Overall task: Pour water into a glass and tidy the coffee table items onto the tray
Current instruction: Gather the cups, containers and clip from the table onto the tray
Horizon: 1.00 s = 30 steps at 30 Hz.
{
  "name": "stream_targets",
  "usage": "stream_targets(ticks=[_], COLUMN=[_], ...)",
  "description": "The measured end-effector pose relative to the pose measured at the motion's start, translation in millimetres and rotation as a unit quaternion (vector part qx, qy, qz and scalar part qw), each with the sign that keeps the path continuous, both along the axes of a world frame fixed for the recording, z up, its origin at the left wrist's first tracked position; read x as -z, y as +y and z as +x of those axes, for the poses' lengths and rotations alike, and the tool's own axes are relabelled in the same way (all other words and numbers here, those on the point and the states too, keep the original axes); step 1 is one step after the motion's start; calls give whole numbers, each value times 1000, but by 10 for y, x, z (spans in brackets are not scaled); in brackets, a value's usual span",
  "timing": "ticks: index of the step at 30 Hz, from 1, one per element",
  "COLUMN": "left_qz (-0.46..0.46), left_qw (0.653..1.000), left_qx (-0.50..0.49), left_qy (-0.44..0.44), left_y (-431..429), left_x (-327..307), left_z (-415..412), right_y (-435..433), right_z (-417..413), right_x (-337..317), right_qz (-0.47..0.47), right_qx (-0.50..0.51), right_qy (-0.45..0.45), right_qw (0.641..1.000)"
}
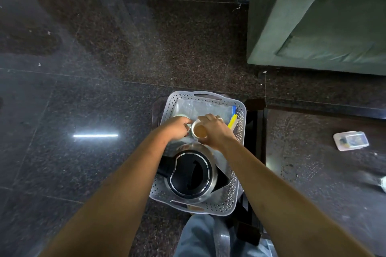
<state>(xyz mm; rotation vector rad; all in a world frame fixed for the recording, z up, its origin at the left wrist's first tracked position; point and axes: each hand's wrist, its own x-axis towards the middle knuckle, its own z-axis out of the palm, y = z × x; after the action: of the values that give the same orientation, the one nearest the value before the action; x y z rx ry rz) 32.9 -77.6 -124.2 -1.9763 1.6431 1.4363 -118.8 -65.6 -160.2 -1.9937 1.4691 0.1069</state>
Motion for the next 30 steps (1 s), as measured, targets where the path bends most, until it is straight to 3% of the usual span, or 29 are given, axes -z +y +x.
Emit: stream_targets(ticks=[6,12,16,24,30], left_qz=[-17,-33,-28,-3,-28], left_qw=[998,992,986,967,954], left_qx=[53,119,165,236,246], left_qy=[-43,-29,10,92,168], left_y=[-101,-368,-414,202,778], left_x=[-97,-298,-361,-211,4], left_z=[-185,-944,-1819,-3794,-5229], right_y=[2,27,253,1006,1517], right_z=[-189,-902,-1657,-3402,-4781], right_x=[-45,-181,-219,-166,-134], right_qz=[-10,-72,-110,-116,-177], right_qx=[20,149,257,426,551], right_qy=[-29,-83,-92,-23,16], right_qw=[999,983,956,897,815])
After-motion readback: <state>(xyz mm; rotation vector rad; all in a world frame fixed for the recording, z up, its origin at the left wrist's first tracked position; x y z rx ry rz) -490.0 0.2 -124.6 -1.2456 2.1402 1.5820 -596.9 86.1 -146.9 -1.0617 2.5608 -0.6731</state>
